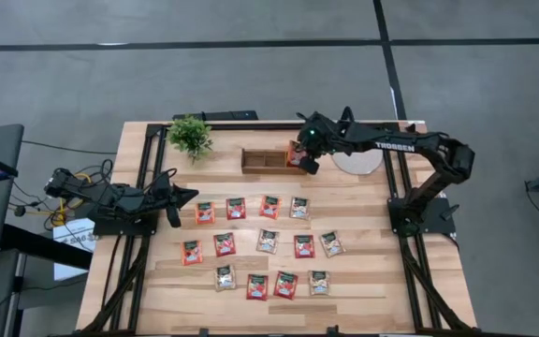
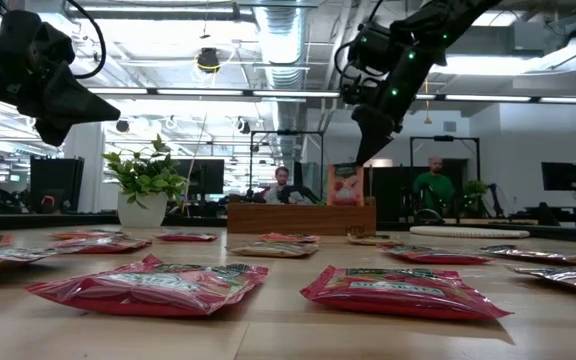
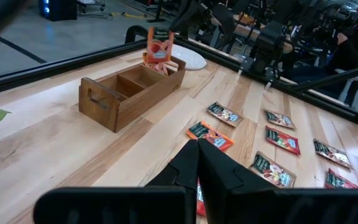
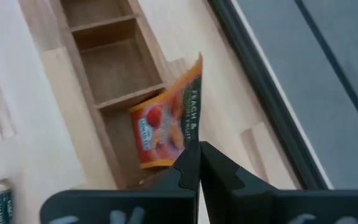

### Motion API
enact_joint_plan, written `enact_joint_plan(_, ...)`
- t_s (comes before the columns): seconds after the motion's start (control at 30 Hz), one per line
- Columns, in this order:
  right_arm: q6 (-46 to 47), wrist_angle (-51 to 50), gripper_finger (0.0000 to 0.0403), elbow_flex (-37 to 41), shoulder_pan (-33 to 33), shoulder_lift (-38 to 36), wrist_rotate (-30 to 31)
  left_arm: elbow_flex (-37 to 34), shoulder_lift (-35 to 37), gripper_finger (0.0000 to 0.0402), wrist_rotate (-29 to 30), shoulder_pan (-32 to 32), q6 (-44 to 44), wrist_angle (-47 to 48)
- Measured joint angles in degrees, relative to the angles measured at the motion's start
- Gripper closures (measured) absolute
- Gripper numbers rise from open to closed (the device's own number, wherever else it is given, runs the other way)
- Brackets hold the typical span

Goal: Pick & Place Tea
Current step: Put the orange tea bag into the right section of the wooden organizer

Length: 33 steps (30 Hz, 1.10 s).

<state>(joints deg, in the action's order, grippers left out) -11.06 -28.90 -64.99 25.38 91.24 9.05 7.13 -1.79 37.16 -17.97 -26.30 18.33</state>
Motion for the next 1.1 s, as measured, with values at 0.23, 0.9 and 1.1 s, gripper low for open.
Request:
enact_joint_plan(0.23, -1.5, 2.1, 0.0403, -0.2, 0.5, 2.7, -0.7, 0.0, 0.0, 0.0401, 0.0, 0.0, 0.0, 0.0)
enact_joint_plan(0.9, -4.2, 2.2, 0.0403, -0.1, 1.4, 4.7, -1.4, 0.0, 0.0, 0.0401, -0.4, 0.0, -0.2, 0.0)
enact_joint_plan(1.1, -5.0, 2.1, 0.0403, -0.1, 1.4, 4.7, -1.6, 0.0, 0.0, 0.0401, -0.4, 0.0, -0.2, 0.0)
